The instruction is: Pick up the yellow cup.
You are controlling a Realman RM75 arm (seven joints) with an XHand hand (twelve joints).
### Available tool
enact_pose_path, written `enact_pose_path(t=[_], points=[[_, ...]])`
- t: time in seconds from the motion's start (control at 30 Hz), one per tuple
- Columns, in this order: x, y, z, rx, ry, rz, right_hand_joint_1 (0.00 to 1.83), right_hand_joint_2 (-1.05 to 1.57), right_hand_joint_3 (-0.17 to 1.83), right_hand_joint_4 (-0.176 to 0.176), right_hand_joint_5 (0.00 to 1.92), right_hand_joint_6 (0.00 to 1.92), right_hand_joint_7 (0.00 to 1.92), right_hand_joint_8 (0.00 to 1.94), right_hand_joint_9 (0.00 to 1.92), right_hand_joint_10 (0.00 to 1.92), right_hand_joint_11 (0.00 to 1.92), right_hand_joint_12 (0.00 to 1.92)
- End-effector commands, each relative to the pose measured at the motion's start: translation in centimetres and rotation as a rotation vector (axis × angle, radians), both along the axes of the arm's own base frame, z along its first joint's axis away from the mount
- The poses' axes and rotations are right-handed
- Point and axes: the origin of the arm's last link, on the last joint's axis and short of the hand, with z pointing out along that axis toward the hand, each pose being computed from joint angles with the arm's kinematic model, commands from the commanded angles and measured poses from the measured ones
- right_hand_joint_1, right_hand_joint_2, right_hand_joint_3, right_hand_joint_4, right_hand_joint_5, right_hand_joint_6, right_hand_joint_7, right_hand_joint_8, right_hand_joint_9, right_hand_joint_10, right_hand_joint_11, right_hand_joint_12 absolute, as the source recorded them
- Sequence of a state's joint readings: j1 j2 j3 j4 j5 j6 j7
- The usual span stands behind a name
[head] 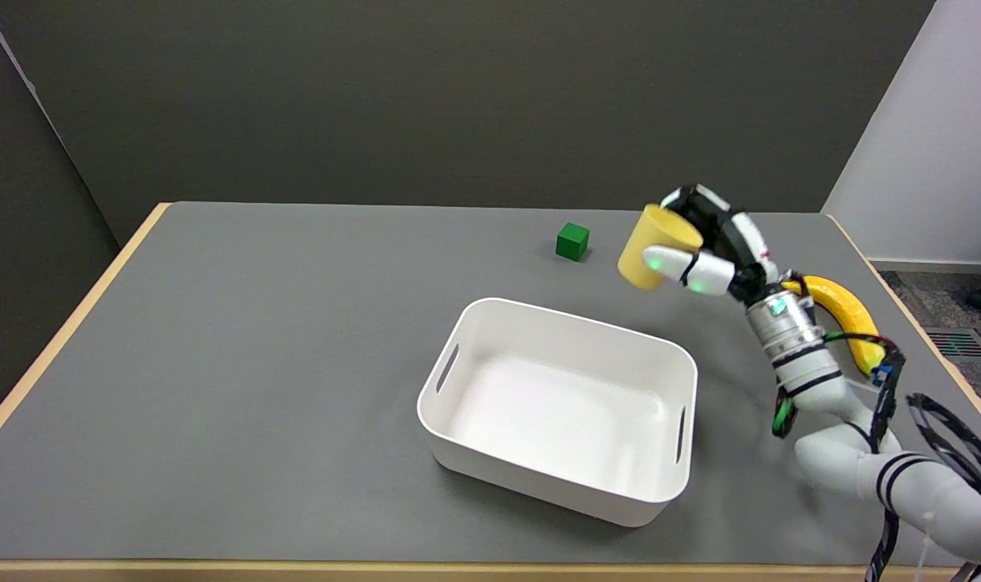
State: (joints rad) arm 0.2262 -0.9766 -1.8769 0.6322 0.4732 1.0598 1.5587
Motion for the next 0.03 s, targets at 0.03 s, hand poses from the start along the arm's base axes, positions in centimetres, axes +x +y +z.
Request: enact_pose_path(t=[0.03], points=[[14.15,3.75,-4.99,0.236,0.207,0.497,1.32,1.04,0.48,-0.126,0.54,1.62,0.75,1.42,0.76,1.65,0.81,1.92]])
